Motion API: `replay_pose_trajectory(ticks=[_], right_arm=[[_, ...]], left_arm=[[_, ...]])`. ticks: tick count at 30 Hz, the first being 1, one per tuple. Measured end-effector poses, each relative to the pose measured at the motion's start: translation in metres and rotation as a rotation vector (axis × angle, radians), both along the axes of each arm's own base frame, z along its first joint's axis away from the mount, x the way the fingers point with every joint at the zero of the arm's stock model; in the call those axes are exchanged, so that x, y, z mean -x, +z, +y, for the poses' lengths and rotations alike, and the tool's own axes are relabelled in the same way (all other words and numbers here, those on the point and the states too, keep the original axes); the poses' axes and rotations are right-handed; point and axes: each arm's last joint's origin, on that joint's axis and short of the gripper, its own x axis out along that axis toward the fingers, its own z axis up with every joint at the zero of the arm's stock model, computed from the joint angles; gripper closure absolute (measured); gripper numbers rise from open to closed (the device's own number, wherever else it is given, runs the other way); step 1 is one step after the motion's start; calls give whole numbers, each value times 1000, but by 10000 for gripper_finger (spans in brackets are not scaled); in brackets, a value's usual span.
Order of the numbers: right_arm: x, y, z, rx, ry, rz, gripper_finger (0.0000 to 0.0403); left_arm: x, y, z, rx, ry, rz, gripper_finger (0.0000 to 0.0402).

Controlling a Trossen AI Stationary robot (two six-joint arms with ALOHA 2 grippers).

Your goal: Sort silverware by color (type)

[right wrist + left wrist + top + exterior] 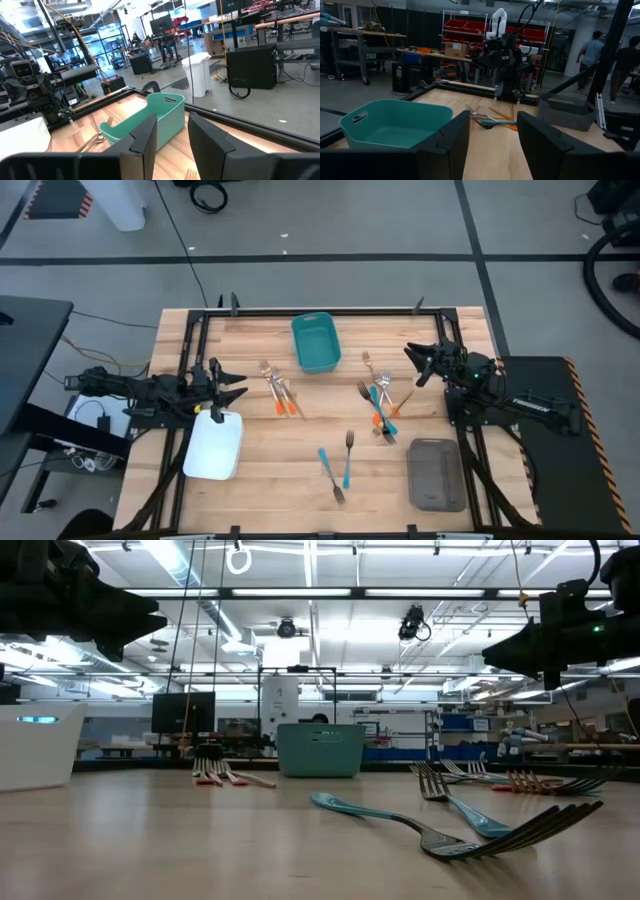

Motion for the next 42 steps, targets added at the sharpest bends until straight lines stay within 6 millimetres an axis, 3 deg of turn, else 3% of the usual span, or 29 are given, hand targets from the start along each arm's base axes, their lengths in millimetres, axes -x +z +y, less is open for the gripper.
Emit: replay_pose_trajectory(ticks=[42], right_arm=[[0,0,0,0,0,0,285]], left_arm=[[0,0,0,-36,4,6,230]])
